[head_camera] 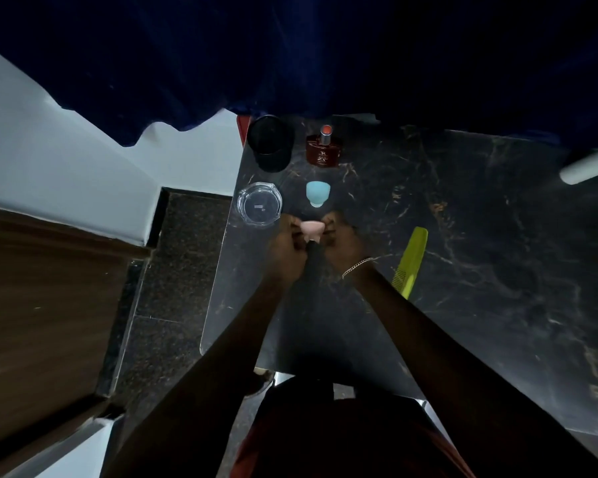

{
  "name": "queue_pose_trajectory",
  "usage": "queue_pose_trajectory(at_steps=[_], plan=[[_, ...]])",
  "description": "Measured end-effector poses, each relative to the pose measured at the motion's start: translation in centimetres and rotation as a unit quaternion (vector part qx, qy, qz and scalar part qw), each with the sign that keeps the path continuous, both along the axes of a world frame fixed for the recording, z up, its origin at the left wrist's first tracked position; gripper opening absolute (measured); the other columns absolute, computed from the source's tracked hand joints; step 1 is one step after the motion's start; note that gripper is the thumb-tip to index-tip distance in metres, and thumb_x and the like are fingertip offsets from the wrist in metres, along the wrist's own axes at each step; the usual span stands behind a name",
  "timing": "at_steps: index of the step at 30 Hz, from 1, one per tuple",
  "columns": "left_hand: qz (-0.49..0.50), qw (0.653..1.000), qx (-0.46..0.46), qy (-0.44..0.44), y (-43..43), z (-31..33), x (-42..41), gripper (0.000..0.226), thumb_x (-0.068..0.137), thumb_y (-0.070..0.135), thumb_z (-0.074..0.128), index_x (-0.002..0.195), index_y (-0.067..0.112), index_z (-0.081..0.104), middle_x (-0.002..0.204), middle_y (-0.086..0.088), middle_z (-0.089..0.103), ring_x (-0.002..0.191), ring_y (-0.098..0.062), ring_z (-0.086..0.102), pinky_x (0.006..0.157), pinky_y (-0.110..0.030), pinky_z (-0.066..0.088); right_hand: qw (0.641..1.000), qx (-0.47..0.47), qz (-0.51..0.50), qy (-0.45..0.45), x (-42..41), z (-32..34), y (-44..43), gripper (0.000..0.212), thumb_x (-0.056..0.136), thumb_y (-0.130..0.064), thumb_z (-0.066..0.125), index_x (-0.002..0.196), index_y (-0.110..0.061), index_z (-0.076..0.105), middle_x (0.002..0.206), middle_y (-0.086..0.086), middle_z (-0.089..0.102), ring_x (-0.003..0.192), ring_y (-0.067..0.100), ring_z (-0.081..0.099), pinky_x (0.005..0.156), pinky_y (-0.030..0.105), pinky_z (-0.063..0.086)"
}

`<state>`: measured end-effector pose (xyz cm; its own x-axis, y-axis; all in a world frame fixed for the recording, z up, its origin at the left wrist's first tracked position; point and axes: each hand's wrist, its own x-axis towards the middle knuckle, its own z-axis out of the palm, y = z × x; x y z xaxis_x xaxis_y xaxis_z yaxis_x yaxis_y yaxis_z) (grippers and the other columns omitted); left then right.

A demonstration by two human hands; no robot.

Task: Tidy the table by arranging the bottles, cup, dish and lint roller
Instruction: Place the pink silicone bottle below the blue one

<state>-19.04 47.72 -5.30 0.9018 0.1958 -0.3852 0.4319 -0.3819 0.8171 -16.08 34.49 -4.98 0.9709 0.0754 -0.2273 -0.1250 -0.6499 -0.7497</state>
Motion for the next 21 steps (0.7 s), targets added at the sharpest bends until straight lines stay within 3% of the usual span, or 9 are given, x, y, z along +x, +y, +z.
queue_pose_trajectory(at_steps=[3,7,10,13,16,18,21], plan=[[0.003,1.0,-0.002,-0.003,0.1,-0.3,-0.1,0.026,0.09,0.001,0.056,0.114,0.009,0.051,0.109,-0.018,0.072,0.104,-0.038,0.069,0.095,-0.055,0.054,1.0,-0.002,0.003,-0.004,0.0,-0.5,0.1,0.021,0.082,-0.006,0.063,0.103,-0.007,0.058,0.083,-0.009,0.057,0.074,0.01,0.052,0.063,0.008,0.029],[-0.005,1.0,-0.008,-0.006,0.3,-0.6,-0.1,0.027,0.09,0.006,0.057,0.116,0.006,0.052,0.113,-0.014,0.073,0.108,-0.033,0.069,0.098,-0.054,0.053,1.0,-0.018,0.011,0.003,-0.1,-1.2,0.3,0.022,0.083,-0.014,0.067,0.103,-0.012,0.058,0.084,-0.012,0.055,0.076,0.008,0.051,0.062,0.01,0.026],[-0.007,1.0,0.001,-0.008,0.3,-0.3,-0.1,0.031,0.087,0.014,0.054,0.118,0.01,0.052,0.113,-0.011,0.073,0.107,-0.031,0.069,0.097,-0.049,0.055,0.999,-0.038,0.004,-0.001,-0.1,-1.2,0.5,0.029,0.08,-0.026,0.054,0.106,-0.014,0.058,0.084,-0.014,0.053,0.076,0.007,0.048,0.066,0.013,0.03],[-0.009,1.0,0.012,-0.015,0.3,-0.3,-0.1,0.027,0.093,0.004,0.056,0.119,0.01,0.053,0.11,-0.005,0.071,0.104,-0.027,0.069,0.096,-0.049,0.055,0.999,-0.036,0.004,-0.014,0.0,-1.2,0.5,0.027,0.081,-0.02,0.057,0.107,-0.011,0.059,0.084,-0.011,0.053,0.075,0.009,0.047,0.059,0.003,0.031],[-0.011,1.0,0.012,-0.022,0.4,-0.4,-0.1,0.027,0.094,-0.004,0.055,0.119,0.004,0.055,0.111,-0.007,0.072,0.104,-0.025,0.069,0.095,-0.046,0.056,1.0,-0.02,0.014,0.014,0.1,-1.7,0.2,0.03,0.084,-0.011,0.065,0.113,-0.011,0.058,0.094,0.001,0.067,0.082,0.013,0.057,0.064,0.005,0.029],[-0.006,1.0,0.003,-0.023,0.3,-0.4,-0.2,0.027,0.095,-0.006,0.055,0.121,0.001,0.056,0.115,-0.01,0.073,0.106,-0.022,0.069,0.096,-0.039,0.056,0.999,0.005,0.016,0.04,0.1,-1.7,-0.1,0.039,0.085,-0.007,0.069,0.122,-0.01,0.057,0.109,0.007,0.071,0.095,0.016,0.065,0.078,0.013,0.043],[-0.004,1.0,0.015,-0.016,0.4,-0.3,-0.6,0.032,0.097,-0.003,0.058,0.128,0.002,0.056,0.12,0.0,0.069,0.11,-0.012,0.064,0.093,-0.008,0.048,0.997,0.056,0.0,0.048,-0.4,-1.4,-1.1,0.05,0.083,0.002,0.071,0.129,-0.005,0.054,0.117,0.013,0.069,0.093,0.01,0.064,0.075,-0.002,0.044]])
